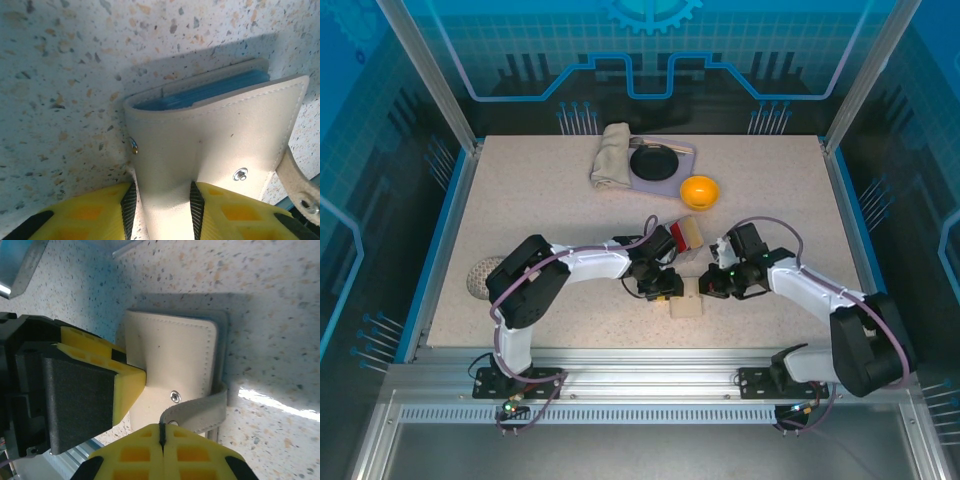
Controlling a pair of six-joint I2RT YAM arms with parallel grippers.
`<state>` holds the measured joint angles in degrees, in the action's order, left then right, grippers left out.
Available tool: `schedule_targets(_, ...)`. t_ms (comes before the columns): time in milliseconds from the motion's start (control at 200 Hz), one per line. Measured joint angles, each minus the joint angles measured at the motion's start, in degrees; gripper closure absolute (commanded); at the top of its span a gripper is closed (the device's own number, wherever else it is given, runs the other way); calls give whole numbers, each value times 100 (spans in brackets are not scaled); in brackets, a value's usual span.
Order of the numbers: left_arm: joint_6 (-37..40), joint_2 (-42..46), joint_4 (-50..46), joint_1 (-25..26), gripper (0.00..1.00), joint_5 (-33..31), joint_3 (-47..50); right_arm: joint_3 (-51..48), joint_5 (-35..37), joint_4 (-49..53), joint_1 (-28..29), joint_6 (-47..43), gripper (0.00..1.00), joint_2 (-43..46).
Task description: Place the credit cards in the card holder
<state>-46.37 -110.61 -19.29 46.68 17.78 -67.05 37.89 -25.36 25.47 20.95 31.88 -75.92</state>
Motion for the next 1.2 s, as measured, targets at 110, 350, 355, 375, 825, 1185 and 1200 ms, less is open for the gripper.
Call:
schedule_targets(110,0,-4,4,0,64,0,-2,61,59,-7,162,2,100,-173)
schedule_targets(350,-2,-4,11,0,65,2,-2,225,245,-24,393,68,100,-610)
schedule_targets(355,-2,-4,11,0,65,2,-2,227,247,-24,396,70,100,-619)
schedule_targets(375,-2,-4,13,0,65,2,-2,238,262,-31,404,92,100,-654)
schedule_targets(825,-13,-9,28,0,65,7,-2,358,345,-94,422,223,100,-927)
schedule_targets(1185,-15,-9,26,0,66,7,0,501,372,-87,549,260,100,-1169)
schedule_targets(1200,-15,-9,26,0,66,7,0,501,376,-87,549,260,100,-1169)
